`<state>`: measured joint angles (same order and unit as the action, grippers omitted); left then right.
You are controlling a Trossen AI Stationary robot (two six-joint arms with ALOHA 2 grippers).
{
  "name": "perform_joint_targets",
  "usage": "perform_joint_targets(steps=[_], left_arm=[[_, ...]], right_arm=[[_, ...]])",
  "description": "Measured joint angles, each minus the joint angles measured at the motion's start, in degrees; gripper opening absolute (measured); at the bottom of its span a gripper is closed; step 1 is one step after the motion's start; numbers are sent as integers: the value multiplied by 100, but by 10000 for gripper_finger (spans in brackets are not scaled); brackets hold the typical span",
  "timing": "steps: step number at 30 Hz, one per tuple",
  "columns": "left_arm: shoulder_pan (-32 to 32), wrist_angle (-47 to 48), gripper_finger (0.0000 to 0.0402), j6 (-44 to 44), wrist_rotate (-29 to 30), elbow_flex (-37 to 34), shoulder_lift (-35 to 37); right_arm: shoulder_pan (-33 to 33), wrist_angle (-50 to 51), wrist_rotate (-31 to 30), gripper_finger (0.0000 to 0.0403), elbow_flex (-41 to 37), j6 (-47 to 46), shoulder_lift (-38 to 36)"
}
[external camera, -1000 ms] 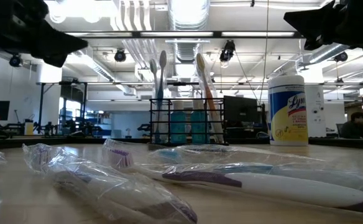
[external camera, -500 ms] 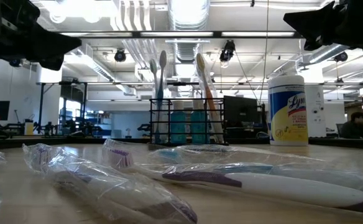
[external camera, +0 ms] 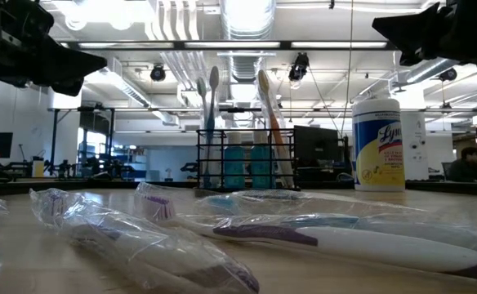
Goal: Pick & Place toothbrushing station
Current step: Put the right blue toothbrush into the wire organizer
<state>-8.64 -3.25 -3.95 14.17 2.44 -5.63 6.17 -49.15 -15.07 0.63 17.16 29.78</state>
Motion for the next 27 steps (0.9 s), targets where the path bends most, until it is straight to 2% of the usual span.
perform_joint_targets(steps=[11,18,27], left_arm=[[0,-87,4,235,2,0,0],[0,-61,5,260,2,0,0],[0,-59,5,264,4,0,-1]], right_arm=[[-2,277,-4,8,0,-40,-2],[0,449,1,8,0,-699,0],[7,1244,175,8,0,-1798,2]])
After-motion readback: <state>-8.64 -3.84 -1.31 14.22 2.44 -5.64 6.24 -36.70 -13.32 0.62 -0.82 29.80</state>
